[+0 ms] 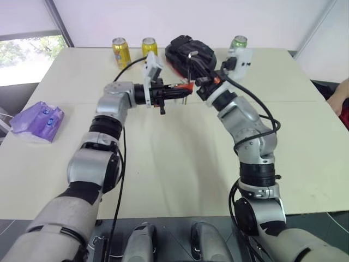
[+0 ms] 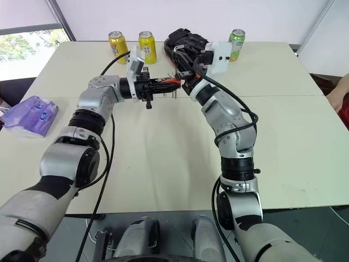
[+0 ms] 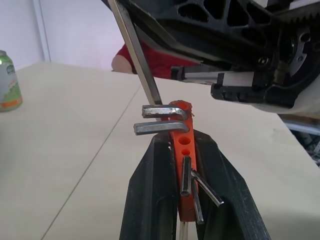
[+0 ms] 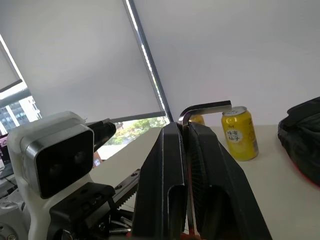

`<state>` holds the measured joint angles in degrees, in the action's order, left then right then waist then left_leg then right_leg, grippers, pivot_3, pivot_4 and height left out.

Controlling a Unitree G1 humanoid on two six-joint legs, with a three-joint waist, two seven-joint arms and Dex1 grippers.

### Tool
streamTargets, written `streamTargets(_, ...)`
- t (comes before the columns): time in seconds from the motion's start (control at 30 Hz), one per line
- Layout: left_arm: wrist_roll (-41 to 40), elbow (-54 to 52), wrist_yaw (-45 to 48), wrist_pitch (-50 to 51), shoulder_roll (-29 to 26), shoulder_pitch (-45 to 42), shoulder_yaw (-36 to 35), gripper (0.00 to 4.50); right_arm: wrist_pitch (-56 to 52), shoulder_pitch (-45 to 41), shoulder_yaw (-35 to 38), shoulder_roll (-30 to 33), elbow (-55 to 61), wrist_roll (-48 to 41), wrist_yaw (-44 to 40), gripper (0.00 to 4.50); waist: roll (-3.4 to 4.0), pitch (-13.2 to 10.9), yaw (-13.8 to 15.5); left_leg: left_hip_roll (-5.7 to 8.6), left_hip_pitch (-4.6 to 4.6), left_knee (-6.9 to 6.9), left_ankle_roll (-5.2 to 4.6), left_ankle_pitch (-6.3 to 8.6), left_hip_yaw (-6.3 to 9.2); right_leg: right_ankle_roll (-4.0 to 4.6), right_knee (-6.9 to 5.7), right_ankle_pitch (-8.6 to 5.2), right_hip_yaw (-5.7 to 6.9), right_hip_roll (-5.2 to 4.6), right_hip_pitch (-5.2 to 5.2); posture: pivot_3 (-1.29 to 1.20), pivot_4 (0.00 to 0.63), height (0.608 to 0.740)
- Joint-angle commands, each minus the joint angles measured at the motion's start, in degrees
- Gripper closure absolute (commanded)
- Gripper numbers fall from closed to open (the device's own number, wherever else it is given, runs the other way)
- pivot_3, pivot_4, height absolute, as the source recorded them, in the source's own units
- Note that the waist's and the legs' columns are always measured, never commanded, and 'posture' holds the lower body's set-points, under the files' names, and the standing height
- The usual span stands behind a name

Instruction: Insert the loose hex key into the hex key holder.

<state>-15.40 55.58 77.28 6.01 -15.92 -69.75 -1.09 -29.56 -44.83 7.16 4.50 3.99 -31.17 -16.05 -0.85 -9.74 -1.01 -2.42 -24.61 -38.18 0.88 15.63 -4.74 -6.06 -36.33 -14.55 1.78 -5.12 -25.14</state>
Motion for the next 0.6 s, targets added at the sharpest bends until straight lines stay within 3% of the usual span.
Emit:
streamTargets(0.03,0.2,-2.0,1.3,0.2,-0.9,0.4,0.0,4.5,1.6,-1.3,0.3,0.3,2.3,0.0,0.0,4.47,0.0,0.0,0.0,0.0,0.0,0.0,0.0,0.0,0.0,0.0,0.0,0.0,0.0,0.0,0.0,0.0,0.15,0.739)
streamTargets(0.6,0.6,-0.8,-1.0,-1.3,-0.6,-0.1,-1.1,4.5,1.3,-0.1,-0.5,-0.4,2.6,-0.1,-0.4,4.47,0.0,0.0,0.0,0.0,0.01,-0.05,0.02,-0.01,0.01,0.0,-0.04,0.0,0.0,0.0,0.02,0.0,0.15,0.739)
